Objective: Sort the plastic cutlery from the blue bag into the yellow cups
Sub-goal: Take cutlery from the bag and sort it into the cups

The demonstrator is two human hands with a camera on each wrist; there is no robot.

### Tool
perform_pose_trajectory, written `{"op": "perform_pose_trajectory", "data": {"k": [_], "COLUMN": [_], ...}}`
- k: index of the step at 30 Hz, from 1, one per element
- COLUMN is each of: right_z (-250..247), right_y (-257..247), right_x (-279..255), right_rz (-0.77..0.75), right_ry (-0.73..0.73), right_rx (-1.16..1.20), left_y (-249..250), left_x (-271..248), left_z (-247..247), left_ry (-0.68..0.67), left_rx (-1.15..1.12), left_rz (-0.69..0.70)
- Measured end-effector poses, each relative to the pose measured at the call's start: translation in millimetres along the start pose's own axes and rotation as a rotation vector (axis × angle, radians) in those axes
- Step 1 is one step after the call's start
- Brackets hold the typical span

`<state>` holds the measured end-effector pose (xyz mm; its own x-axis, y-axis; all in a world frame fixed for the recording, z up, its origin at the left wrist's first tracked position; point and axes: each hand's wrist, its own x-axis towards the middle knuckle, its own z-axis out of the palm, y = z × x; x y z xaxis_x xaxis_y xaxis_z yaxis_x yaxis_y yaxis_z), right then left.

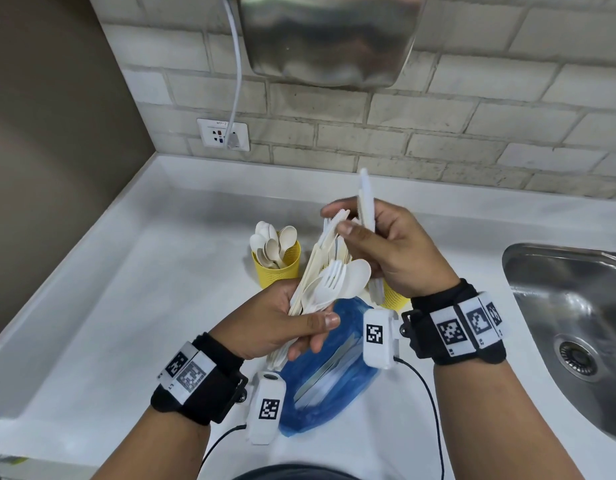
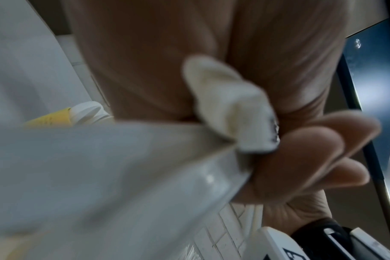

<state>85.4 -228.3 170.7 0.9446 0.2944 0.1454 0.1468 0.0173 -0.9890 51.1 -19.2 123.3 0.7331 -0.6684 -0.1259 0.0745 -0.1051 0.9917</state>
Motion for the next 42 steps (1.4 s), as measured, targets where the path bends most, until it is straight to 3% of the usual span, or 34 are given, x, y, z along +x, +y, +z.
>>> {"op": "perform_pose_trajectory", "data": {"k": [3, 7, 18, 22, 25, 29, 34, 42], "right_z": [0, 6, -3, -6, 0, -4, -11, -7], "right_y": [7, 7, -10, -12, -12, -17, -19, -14], "right_x": [-1, 2, 11, 12, 7, -1, -5, -2], "right_rz": [0.075, -0.009, -0.157, -0.241, -0.24, -0.117, 0.091, 0.013], "right_ry": [-0.049, 0.096, 0.628, 0.786, 0.586, 0.309, -0.121, -0.188], "right_rx": [-0.057, 0.025, 0.792, 0.565, 0.259, -0.063, -0.183, -0.119], "left_y": [0, -1, -1, -1, 0, 2, 5, 12], "left_x": [0, 0, -1, -1, -1, -1, -3, -5], "left_z": [0, 0, 1, 1, 1, 0, 1, 1], "left_ry": [-0.002, -0.001, -0.034, -0.036, -0.038, -0.036, -0.069, -0.127], "left_rx": [0.003, -0.002, -0.037, -0.039, -0.038, -0.042, -0.021, -0.021], "left_rz": [-0.008, -0.013, 0.021, 0.02, 0.036, 0.04, 0.03, 0.021]}}
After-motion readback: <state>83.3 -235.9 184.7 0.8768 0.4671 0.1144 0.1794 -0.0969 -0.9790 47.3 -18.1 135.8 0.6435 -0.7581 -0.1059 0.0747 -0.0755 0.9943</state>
